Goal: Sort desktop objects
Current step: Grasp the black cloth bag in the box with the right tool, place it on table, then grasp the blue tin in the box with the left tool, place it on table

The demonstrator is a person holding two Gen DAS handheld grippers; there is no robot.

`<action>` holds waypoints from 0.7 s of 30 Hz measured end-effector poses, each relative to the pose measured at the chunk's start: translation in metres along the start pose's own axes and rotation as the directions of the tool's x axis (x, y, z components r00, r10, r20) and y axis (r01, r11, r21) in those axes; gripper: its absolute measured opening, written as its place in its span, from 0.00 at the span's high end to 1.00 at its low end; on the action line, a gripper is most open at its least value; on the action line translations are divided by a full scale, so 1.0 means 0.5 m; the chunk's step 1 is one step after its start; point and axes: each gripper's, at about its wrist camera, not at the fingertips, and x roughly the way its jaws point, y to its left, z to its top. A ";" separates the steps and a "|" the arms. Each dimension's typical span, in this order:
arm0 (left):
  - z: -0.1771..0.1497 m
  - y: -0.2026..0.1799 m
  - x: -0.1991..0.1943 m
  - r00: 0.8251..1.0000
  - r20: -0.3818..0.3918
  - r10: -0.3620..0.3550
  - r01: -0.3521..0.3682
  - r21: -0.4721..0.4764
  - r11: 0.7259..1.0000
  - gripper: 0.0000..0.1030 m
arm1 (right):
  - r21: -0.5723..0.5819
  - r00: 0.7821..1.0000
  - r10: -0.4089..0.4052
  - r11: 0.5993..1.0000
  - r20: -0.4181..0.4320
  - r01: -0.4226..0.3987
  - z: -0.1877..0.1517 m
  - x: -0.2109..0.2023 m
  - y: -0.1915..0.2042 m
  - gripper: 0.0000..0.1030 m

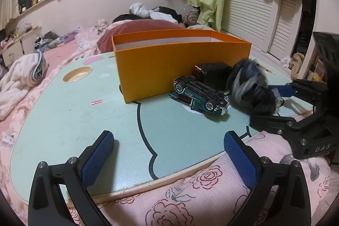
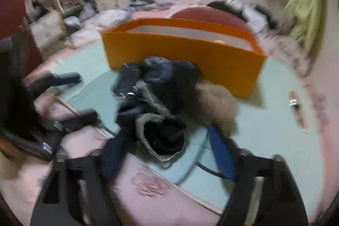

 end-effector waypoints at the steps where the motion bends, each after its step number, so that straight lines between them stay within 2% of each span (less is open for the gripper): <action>1: 0.000 0.001 0.000 1.000 0.000 0.000 0.000 0.000 1.000 0.00 | 0.011 1.000 -0.012 1.000 -0.005 0.012 -0.001 -0.004 -0.004 0.22; 7: -0.001 -0.001 -0.001 1.000 0.001 -0.002 0.002 -0.002 1.000 0.00 | 0.047 1.000 0.005 0.999 0.006 -0.006 -0.020 -0.033 -0.027 0.19; 11: 0.005 -0.004 0.000 1.000 -0.011 -0.006 0.006 -0.011 1.000 0.00 | 0.013 1.000 0.005 1.000 0.019 -0.005 -0.034 -0.042 -0.015 0.18; 13: 0.016 -0.003 -0.008 1.000 -0.015 -0.017 0.016 -0.031 0.999 0.09 | 0.016 1.000 0.009 1.000 0.019 -0.009 -0.029 -0.037 -0.017 0.18; 14: 0.027 -0.002 -0.020 0.999 0.007 -0.035 0.036 -0.051 0.998 0.23 | 0.017 1.000 0.009 1.000 0.019 -0.010 -0.029 -0.037 -0.017 0.18; 15: 0.047 0.000 -0.036 0.997 0.038 -0.067 0.070 -0.081 0.994 0.27 | 0.016 1.000 0.009 1.000 0.020 -0.010 -0.029 -0.037 -0.017 0.18; 17: 0.101 -0.005 -0.062 0.986 0.079 -0.149 0.158 -0.117 0.980 0.27 | 0.016 1.000 0.010 1.000 0.019 -0.010 -0.031 -0.036 -0.018 0.18; 19: 0.174 -0.026 -0.060 0.981 0.049 -0.188 0.192 -0.107 0.976 0.34 | 0.017 1.000 0.012 1.000 0.020 -0.013 -0.032 -0.037 -0.018 0.17; 20: 0.205 -0.035 -0.046 0.983 0.014 -0.185 0.185 -0.097 0.978 0.41 | 0.017 1.000 0.013 1.000 0.020 -0.013 -0.032 -0.038 -0.019 0.17; 21: 0.239 -0.044 -0.021 0.985 -0.032 -0.171 0.167 -0.088 0.982 0.43 | 0.017 1.000 0.013 1.000 0.020 -0.013 -0.032 -0.038 -0.019 0.17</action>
